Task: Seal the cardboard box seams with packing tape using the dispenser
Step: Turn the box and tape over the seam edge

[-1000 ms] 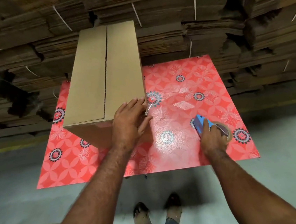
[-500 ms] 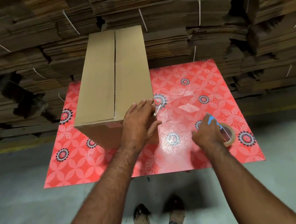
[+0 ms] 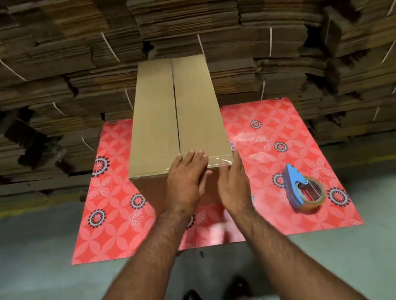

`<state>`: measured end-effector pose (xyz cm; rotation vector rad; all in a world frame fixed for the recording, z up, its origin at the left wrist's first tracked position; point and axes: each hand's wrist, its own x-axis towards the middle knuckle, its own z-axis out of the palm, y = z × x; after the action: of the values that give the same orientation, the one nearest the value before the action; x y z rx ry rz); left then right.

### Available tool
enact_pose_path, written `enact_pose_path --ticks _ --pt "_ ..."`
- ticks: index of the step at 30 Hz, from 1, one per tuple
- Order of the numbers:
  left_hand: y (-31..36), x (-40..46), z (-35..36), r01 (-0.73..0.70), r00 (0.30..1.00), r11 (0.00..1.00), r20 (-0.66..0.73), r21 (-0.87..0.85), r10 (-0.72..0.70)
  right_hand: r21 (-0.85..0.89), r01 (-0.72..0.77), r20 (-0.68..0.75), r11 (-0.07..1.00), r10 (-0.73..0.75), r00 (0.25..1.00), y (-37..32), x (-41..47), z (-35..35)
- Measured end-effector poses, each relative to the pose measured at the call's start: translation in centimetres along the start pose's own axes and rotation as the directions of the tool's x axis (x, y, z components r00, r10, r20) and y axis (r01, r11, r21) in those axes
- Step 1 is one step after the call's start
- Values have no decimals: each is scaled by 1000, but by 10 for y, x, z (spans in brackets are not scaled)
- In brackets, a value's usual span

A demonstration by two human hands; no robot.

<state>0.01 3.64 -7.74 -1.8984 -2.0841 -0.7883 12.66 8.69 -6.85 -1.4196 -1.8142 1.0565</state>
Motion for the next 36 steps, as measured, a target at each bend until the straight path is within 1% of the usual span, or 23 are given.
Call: enact_pose_path --ticks 2,3,4,5,6,7,8,9,10,11,12,14,16,19,20,21,24,26,28,30,33,36 --pt "-2 2 0 -1 1000 1000 7 3 1 -7 15 32 1000 -14 999 7 4 -3" --pt "-1 2 0 3 1000 1000 7 -2 -3 -13 -4 59 1000 5 998 9 4 -4" --pt "0 2 -2 4 1000 1000 11 -16 -4 -52 0 60 999 3 998 8 5 -6" --pt "0 3 -3 -7 1000 1000 14 -22 8 -118 44 23 992 -42 999 4 5 -7" --pt "0 2 -4 -22 999 1000 23 -22 23 -227 119 -27 967 -129 991 -2 2 -7" --pt "-1 2 -6 -31 999 999 40 -22 32 -342 216 -46 914 -246 968 -8 -2 -4" --pt "-3 2 -7 -34 997 999 62 -29 35 -450 316 -12 835 -360 933 -12 -7 0" --pt "-5 1 -8 -40 996 998 78 -38 43 -535 401 52 743 -445 894 -11 -12 4" --pt "-8 0 -7 -53 994 998 92 -46 57 -591 464 116 660 -500 858 -7 -16 5" --pt "-12 -3 -7 -71 992 996 101 -49 76 -622 505 167 599 -528 833 0 -17 6" --pt "-17 -6 -8 -90 991 995 96 -41 94 -642 519 189 564 -539 821 7 -14 3" --pt "-35 -13 -13 -109 993 994 50 1 108 -652 510 186 562 -533 825 17 -3 -5" --pt "-57 -25 -24 -88 996 994 28 60 86 -681 462 160 568 -500 851 21 3 -14" --pt "-75 -37 -39 -38 999 987 -1 155 39 -777 392 117 492 -500 858 14 5 -18" --pt "-75 -37 -40 -35 999 989 -16 147 38 -788 387 103 479 -517 850 8 2 -14" --pt "-72 -37 -39 -39 999 991 -21 132 42 -783 415 109 464 -554 825 1 -1 -7" --pt "-71 -32 -36 -59 998 991 -2 121 60 -691 604 237 397 -665 708 -13 -9 29" --pt "-75 -34 -36 -75 997 988 25 134 72 -657 658 292 368 -680 672 -10 -8 38" --pt "-80 -35 -37 -103 995 984 5 142 103 -640 666 280 383 -691 667 -3 0 26" --pt "-88 -40 -40 -104 994 985 -20 135 108 -640 656 238 400 -709 664 6 7 6" --pt "-104 -52 -48 -17 999 993 -36 116 21 -657 633 226 410 -694 684 11 11 -6" --pt "-109 -56 -53 38 997 998 -74 42 -35 -657 591 182 468 -663 726 4 5 4"
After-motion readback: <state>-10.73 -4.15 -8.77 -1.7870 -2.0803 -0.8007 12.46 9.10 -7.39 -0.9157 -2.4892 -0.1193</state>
